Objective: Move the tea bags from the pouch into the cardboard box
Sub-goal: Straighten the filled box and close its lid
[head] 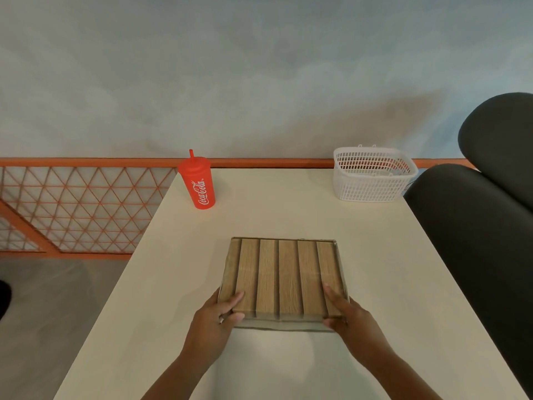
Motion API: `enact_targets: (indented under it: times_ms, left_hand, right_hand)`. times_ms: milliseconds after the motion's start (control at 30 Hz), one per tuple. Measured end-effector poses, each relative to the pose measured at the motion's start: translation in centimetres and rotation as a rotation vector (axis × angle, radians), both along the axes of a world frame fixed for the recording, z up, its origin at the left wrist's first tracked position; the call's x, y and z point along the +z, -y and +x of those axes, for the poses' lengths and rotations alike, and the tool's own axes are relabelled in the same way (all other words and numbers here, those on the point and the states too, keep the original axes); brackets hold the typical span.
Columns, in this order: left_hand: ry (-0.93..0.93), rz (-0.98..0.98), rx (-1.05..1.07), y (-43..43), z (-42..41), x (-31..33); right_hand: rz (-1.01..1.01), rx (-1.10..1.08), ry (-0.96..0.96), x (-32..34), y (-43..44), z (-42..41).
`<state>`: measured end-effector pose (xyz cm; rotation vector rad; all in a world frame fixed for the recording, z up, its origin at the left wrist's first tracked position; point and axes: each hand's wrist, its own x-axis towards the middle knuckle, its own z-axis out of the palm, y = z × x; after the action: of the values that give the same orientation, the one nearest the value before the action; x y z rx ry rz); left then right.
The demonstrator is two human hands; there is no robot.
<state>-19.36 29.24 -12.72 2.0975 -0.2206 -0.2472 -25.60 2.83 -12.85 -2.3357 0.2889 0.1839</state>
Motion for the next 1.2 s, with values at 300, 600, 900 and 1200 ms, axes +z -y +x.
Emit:
enact_targets:
  times_ms: [300, 600, 900, 1200]
  left_hand:
    - [0.009, -0.01, 0.028, 1.8, 6.7, -0.4]
    - [-0.047, -0.057, 0.083, 5.0, 14.4, -0.1]
    - [-0.072, -0.055, 0.107, 7.9, 21.8, -0.8]
    - [-0.045, -0.108, 0.14, 10.9, 28.1, -1.5]
  right_hand:
    - [0.039, -0.031, -0.026, -0.1, 1.8, 6.9]
    - [0.074, -0.08, -0.016, 0.2, 3.8, 14.9]
    - [0.062, -0.084, 0.022, 0.0, 6.5, 21.8]
    - [0.079, -0.111, 0.045, -0.4, 9.1, 27.8]
